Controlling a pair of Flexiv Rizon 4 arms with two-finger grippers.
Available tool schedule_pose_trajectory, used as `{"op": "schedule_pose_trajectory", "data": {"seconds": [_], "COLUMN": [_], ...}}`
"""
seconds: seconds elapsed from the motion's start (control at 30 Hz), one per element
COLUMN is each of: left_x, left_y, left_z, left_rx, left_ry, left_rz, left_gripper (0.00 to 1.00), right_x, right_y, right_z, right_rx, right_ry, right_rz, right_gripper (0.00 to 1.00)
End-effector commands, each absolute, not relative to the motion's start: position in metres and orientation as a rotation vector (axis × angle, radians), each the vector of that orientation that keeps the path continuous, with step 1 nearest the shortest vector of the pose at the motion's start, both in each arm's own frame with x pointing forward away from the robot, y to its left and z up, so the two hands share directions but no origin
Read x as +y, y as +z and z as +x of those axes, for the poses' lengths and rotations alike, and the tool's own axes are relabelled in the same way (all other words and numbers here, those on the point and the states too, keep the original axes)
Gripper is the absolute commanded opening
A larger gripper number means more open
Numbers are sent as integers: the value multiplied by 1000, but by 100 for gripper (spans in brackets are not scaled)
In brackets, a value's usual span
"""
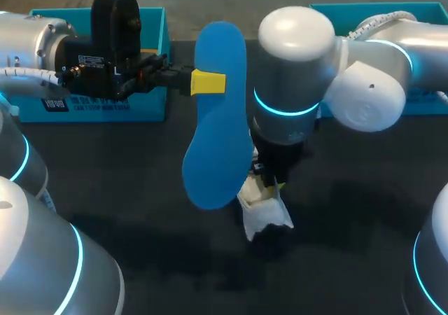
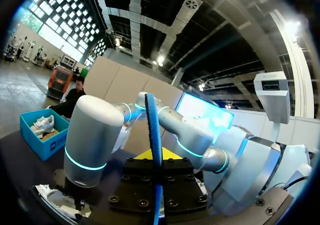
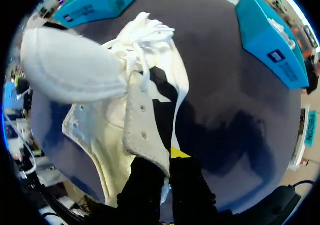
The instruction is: Take the shoe out of the shoebox, open the shoe tongue, remove and reinsert the insole, then place the shoe into the shoebox
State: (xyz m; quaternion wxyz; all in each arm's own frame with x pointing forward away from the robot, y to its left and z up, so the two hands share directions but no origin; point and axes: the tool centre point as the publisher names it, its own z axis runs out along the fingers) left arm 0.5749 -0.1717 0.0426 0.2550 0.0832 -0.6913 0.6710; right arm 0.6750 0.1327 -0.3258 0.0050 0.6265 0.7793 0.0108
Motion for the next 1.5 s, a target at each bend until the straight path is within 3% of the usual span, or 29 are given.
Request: {"op": "schedule_pose_trajectory", "data": {"seconds": [0.03,0.63,1.5], "left_x": [-172,-172,-172], "left_y": [42,42,42], "left_z": [575,575,575], "left_rx": [-1876,-1876,-1876], "left_ry": [1824,1824,1824], "left_rz": [226,226,226], "left_gripper": [0,0,0], "right_x": [125,129,129], "right_y": [-317,-358,-393], "right_z": [663,647,645], "right_rx": [2355,2172,2264], "right_ry": [52,50,62], "right_rz": [2060,2326,2334], "right_gripper": [0,0,0]}}
